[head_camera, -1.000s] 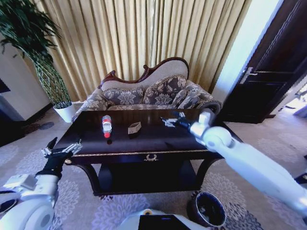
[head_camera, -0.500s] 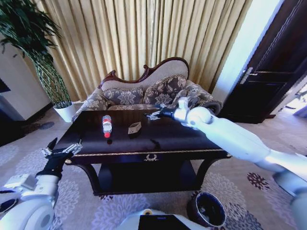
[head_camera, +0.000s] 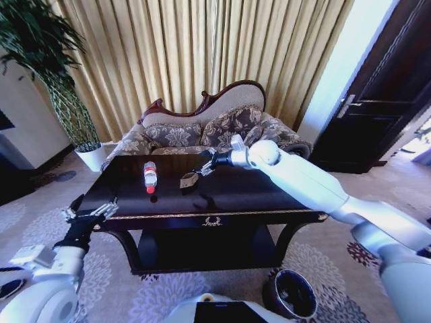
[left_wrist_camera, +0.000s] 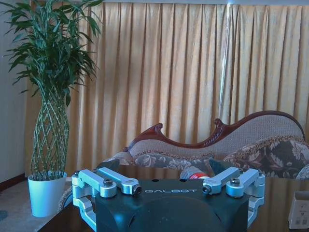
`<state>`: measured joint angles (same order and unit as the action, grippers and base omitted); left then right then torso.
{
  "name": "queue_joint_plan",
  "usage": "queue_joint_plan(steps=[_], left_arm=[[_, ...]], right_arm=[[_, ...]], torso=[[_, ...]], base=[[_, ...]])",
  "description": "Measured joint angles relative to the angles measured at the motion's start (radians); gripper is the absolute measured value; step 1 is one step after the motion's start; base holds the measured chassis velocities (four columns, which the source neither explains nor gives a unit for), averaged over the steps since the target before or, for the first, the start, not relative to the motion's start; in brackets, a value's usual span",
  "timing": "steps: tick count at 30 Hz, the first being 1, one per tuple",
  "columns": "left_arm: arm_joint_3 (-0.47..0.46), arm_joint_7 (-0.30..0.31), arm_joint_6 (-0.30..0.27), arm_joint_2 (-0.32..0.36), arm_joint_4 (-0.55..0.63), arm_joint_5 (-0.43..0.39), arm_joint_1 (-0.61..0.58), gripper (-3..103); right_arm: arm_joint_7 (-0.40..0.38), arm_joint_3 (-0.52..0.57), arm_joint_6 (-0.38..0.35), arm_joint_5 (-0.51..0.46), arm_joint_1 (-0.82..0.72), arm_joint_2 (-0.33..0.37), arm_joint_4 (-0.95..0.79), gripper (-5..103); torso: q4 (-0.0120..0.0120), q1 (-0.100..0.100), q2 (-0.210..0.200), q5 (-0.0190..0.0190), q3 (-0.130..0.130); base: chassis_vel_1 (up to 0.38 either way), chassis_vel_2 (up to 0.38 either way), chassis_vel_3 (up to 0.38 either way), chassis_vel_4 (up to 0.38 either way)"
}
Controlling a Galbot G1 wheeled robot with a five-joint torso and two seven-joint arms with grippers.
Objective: Move to the front of the table and place the trash on the table into the trash bin.
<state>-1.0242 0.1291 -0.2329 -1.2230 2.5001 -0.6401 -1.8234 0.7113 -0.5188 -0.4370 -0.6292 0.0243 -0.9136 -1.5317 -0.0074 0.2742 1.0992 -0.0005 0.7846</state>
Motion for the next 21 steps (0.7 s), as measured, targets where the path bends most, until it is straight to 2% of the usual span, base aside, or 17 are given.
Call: queue_joint_plan(steps=[4,7,11,21], left_arm=[[-0.004,0.000,-0.001,-0.008,0.000,0.000,0.002,100],[-0.002,0.001,-0.002,-0.012,0.000,0.000,0.006,100],[0.001,0.001,-0.004,-0.019,0.000,0.001,0.007,100],[-0.006,0.001,-0.003,-0.023,0.000,0.001,0.011,100]], right_arm=[[0.006,-0.022,0.000,0.057,-0.006,0.012,-0.021,100],[-0.023,-0.036,-0.014,0.085,-0.012,0.010,-0.040,100],[-0.069,-0.056,-0.039,0.078,-0.011,-0.011,-0.055,100],[-0.081,-0.090,-0.046,0.076,-0.002,-0.052,-0.025,100]], torso=[[-0.0001,0.000,0.000,0.0003,0.000],[0.0000,0.000,0.000,0.0002,0.000],[0.0002,0.000,0.000,0.0002,0.000],[0.0001,0.000,0.000,0.0002,0.000]], base=[[0.000,0.000,0.000,0.000],[0.000,0.000,0.000,0.000],[0.000,0.000,0.000,0.000],[0.000,0.000,0.000,0.000]])
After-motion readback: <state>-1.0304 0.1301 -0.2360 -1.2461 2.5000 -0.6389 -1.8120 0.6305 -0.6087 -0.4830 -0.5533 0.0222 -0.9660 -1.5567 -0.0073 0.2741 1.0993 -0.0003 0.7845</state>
